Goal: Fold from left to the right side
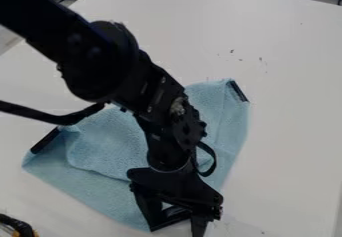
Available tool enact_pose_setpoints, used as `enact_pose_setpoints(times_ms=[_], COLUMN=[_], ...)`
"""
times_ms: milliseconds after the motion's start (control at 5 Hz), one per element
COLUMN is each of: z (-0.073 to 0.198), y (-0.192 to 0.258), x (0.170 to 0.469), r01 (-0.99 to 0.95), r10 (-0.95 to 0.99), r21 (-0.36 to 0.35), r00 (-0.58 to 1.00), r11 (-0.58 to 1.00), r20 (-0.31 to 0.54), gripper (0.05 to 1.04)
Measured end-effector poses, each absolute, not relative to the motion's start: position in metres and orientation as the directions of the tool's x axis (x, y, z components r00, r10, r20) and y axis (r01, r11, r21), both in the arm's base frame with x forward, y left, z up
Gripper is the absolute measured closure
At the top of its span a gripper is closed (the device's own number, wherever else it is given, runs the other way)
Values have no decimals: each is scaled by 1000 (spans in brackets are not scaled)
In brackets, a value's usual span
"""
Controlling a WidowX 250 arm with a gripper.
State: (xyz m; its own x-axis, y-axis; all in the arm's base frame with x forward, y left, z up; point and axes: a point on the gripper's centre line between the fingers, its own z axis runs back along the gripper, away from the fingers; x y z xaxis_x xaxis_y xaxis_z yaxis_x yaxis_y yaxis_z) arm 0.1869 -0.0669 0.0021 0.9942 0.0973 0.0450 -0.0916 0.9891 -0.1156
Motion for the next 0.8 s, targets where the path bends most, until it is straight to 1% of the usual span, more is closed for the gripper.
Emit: enact_pose_setpoints(times_ms=[200,600,800], z=[1,-2,-2], y=[-67,-66,-66], x=[190,200,202], r01=[-101,-82,-76], r10=[107,93,87], r21=[-132,-141,-138], r00=[994,993,993], r11=[986,987,988], r20=[38,71,75], gripper=[127,607,787])
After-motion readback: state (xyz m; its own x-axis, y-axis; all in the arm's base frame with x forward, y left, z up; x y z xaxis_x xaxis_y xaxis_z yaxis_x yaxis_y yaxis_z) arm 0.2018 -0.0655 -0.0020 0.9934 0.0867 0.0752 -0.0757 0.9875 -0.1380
